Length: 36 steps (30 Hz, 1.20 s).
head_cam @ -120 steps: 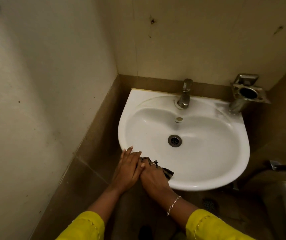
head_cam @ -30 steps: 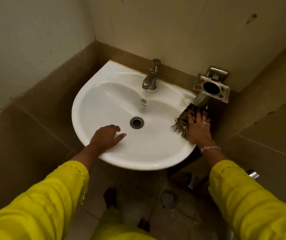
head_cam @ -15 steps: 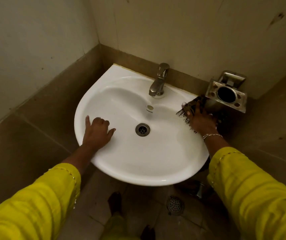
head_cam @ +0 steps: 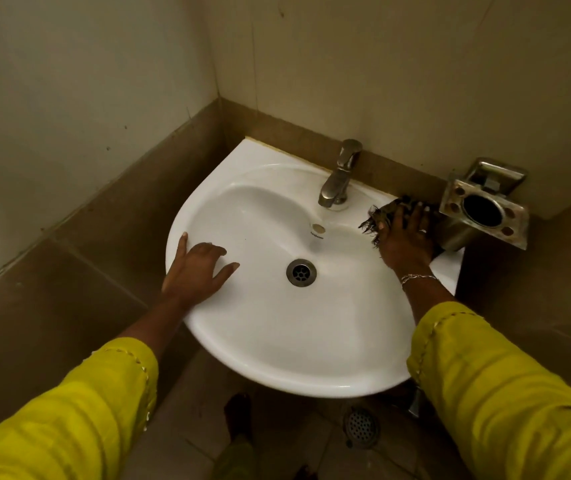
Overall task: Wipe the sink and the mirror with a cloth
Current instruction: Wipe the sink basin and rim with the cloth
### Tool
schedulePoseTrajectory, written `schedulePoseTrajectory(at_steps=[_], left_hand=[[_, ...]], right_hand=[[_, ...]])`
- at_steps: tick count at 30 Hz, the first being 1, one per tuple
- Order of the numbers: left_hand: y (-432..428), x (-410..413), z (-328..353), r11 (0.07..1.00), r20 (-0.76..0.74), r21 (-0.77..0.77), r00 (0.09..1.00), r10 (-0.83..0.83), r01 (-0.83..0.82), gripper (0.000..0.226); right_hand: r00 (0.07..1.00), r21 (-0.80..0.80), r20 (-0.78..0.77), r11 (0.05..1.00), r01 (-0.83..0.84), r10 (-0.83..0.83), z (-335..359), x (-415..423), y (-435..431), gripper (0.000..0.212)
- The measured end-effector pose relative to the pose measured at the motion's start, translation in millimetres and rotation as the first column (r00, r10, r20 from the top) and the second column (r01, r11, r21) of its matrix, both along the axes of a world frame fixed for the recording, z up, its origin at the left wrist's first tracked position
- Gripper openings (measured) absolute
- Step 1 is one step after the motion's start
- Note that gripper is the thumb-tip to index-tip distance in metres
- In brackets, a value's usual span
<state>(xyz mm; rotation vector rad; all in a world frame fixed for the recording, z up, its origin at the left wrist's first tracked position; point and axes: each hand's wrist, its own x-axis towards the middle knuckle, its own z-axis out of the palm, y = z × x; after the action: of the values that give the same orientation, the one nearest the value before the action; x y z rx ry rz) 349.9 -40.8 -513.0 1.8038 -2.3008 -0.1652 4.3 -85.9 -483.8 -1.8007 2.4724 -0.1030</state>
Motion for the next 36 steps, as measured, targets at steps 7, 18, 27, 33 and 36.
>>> schedulePoseTrajectory(at_steps=[7, 18, 27, 33, 36], left_hand=[[-2, 1, -4, 1.0, -0.063, 0.005, 0.998, 0.011, -0.011, 0.073], [-3, 1, -8, 0.999, 0.004, 0.049, 1.0, 0.001, -0.001, 0.075], [-3, 2, -7, 1.0, -0.1, -0.001, 0.995, 0.007, -0.007, 0.073], [-2, 2, -3, 1.0, -0.173, -0.01, 0.985, 0.02, -0.022, 0.068], [0, 1, 0, 0.999, -0.216, -0.022, 0.976, 0.031, -0.036, 0.066]], right_hand=[[0.989, -0.01, -0.032, 0.99, -0.142, 0.142, -8, 14, -16, 0.063], [0.91, -0.003, -0.033, 0.911, -0.413, 0.413, -12, 10, -24, 0.083], [0.899, -0.017, 0.011, 0.899, -0.437, 0.438, -4, 10, -35, 0.07], [0.927, -0.113, -0.043, 0.92, -0.375, 0.372, -14, 27, -26, 0.057], [0.931, -0.161, -0.078, 0.917, -0.365, 0.357, -22, 42, -16, 0.052]])
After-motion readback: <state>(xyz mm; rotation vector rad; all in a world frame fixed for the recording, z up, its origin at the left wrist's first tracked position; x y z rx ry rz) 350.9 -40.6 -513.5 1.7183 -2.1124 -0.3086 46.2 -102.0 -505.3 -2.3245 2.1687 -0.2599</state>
